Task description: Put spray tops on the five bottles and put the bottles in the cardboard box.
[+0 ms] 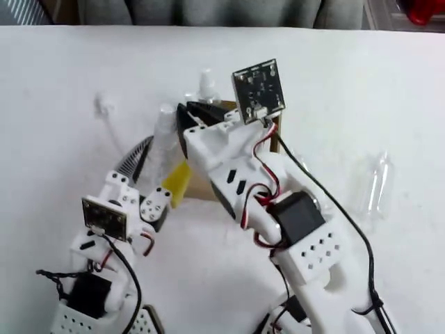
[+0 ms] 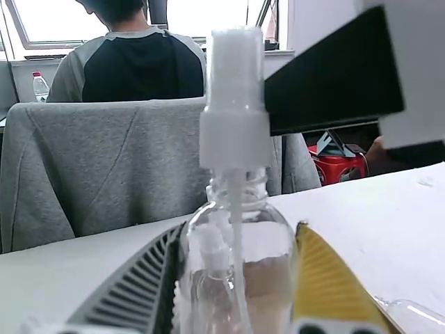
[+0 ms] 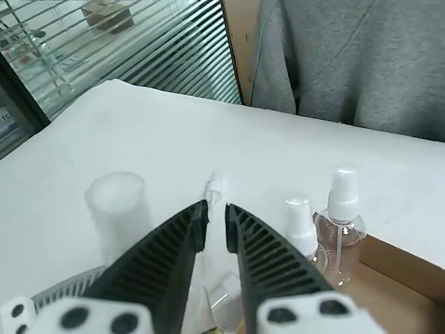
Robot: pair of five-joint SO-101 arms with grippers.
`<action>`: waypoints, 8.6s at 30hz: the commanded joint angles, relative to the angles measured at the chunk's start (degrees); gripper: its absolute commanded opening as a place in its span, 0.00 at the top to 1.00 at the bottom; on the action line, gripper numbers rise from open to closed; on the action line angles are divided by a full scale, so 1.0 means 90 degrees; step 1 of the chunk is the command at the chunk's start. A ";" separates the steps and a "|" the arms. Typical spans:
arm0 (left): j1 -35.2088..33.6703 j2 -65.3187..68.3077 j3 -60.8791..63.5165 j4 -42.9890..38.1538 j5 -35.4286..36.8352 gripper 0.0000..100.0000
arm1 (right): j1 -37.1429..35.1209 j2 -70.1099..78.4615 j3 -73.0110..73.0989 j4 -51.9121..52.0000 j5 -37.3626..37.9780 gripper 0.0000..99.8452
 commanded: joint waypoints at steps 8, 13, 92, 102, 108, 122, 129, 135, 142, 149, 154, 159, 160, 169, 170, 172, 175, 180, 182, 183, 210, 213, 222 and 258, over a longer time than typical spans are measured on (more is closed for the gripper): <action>0.0034 -0.0063 -0.0059 0.0068 -0.0049 0.98 | -0.0093 -0.0630 -0.0068 0.0386 0.0020 0.99; -0.0103 -0.0063 -0.0068 0.0059 -0.0049 0.98 | -0.0083 -0.0904 -0.0068 0.0943 0.0020 0.99; -0.0269 -0.0024 -0.0049 -0.1309 0.1133 0.98 | 0.4117 -0.1128 0.0840 0.4547 0.2735 0.99; -0.0269 0.0396 -0.0137 -0.1817 0.1133 0.98 | 0.5192 -0.1226 0.2901 0.4049 0.3976 0.99; -0.0259 0.2418 -0.0938 -0.2618 0.1172 0.98 | 0.5582 -0.2115 0.4151 0.3131 0.3985 0.99; -0.0249 0.4635 -0.1270 -0.3878 0.2325 0.98 | 0.3980 -0.4674 0.4894 0.2623 0.3937 0.99; -0.0269 0.5026 -0.1289 -0.4689 0.2364 0.98 | 0.1538 -0.6032 0.5792 0.1187 0.3927 0.99; -0.0278 0.5553 -0.1768 -0.4542 0.2364 0.98 | 0.0122 -0.6667 0.7189 -0.1411 0.3917 0.99; -0.0278 0.6403 -0.2227 -0.4571 0.2335 0.98 | -0.0112 -0.6647 0.7990 -0.3062 0.2354 0.99; -0.0220 0.6501 -0.2139 -0.4571 0.2315 0.98 | -0.0093 -0.6657 0.7990 -0.3238 0.0869 0.99; -0.0073 0.5885 -0.1924 -0.4523 0.2315 0.98 | -0.0103 -0.6647 0.7990 -0.3238 0.0869 0.99; 0.0415 0.4947 -0.1621 -0.3917 0.2315 0.98 | -0.0142 -0.6657 0.7990 -0.3238 0.0821 0.99; 0.0513 0.4762 -0.1621 -0.3634 0.2315 0.98 | -0.0132 -0.6657 0.7990 -0.3238 0.0821 0.99; 0.0816 0.3365 -0.1621 -0.2022 0.2305 0.98 | -0.0073 -0.6657 0.7990 -0.3199 0.0860 0.99; 0.0816 0.3297 -0.1621 -0.1895 0.2305 0.98 | -0.0073 -0.6657 0.7990 -0.3199 0.0860 0.99; 0.0816 0.3228 -0.1621 -0.1719 0.2305 0.98 | 0.0054 -0.6657 0.7990 -0.3199 0.0850 0.99; 0.0767 0.3219 -0.1621 -0.1700 0.2305 0.98 | 0.0269 -0.6657 0.7990 -0.3131 0.0860 0.99; 0.0757 0.3228 -0.1582 -0.1709 0.2305 0.98 | 0.0689 -0.6667 0.7951 -0.2466 0.0879 0.99; 0.0601 0.3228 -0.1504 -0.1758 0.2305 0.98 | 0.0786 -0.6667 0.7941 -0.2252 0.0879 0.99; 0.0542 0.3228 -0.1485 -0.1758 0.2295 0.98 | 0.0835 -0.6667 0.7941 -0.2154 0.0879 0.99; -0.0015 0.4733 -0.1289 -0.2657 0.1758 0.98 | 0.4821 -0.6657 0.7834 0.1177 0.3536 0.99; -0.0015 0.4752 -0.1153 -0.3018 0.1758 0.98 | 0.5006 -0.6667 0.7932 0.1089 0.3536 0.99; 0.0269 0.4781 -0.0908 -0.3165 0.1748 0.98 | 0.5074 -0.6647 0.7990 0.1099 0.3536 0.99; -0.0044 0.8103 -0.0713 -0.6701 0.0987 0.98 | 0.5065 -0.6637 0.7990 0.1226 0.3546 0.99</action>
